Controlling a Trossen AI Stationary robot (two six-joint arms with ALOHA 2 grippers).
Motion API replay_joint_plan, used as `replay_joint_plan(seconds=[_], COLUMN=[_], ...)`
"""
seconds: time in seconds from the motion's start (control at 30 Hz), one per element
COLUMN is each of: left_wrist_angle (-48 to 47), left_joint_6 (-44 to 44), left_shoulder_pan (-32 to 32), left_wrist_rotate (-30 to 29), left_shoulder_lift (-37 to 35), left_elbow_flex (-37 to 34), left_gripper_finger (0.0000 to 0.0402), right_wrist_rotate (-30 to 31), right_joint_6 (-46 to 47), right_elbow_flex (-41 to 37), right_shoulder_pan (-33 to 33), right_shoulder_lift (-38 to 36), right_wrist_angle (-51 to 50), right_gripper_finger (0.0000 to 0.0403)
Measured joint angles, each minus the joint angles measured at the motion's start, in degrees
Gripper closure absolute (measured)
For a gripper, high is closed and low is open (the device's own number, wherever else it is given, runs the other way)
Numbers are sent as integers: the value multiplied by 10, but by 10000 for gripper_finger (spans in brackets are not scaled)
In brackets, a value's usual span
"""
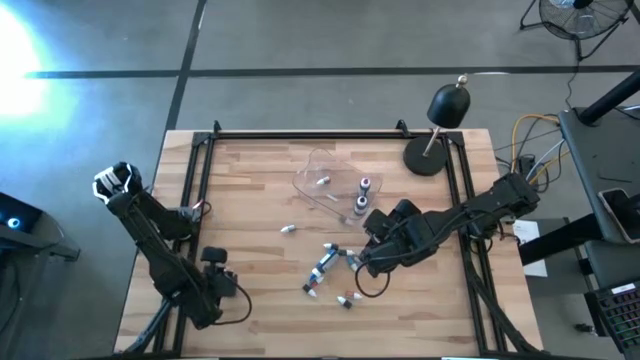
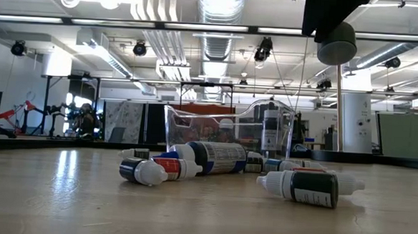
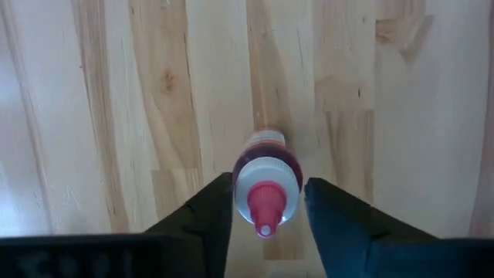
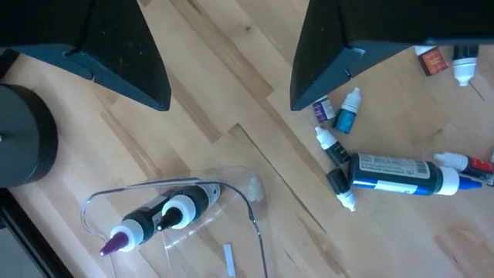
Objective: Pick & Place food coloring
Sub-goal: Put the large pink food coloring bottle into the transparent bin
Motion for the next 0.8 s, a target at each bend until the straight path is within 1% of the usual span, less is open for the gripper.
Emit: replay_joint_plan(seconds=[0.1, 0.2, 0.4, 0.57, 0.67, 0.8], left_wrist_angle=[0, 0, 0, -8, -35, -128], left_joint_6=[0, 0, -2, -30, -37, -37], left_shoulder_pan=[0, 0, 0, 0, 1, 18], left_wrist_rotate=[0, 0, -1, -1, 2, 2], left_shoulder_lift=[0, 1, 1, 1, 1, -9], left_elbow_flex=[0, 0, 0, 0, 7, 57], left_gripper_finger=[292, 306, 308, 309, 309, 309], right_wrist_rotate=[0, 0, 0, 1, 2, 15], right_joint_6=[-1, -1, -1, -1, 3, 23], right_elbow_flex=[0, 0, 0, 0, 0, 0], right_shoulder_pan=[0, 0, 0, 0, 0, 7], right_shoulder_lift=[0, 0, 0, 0, 0, -7], right_wrist_angle=[0, -1, -3, -4, -5, -36], right_gripper_finger=[145, 145, 145, 145, 145, 145])
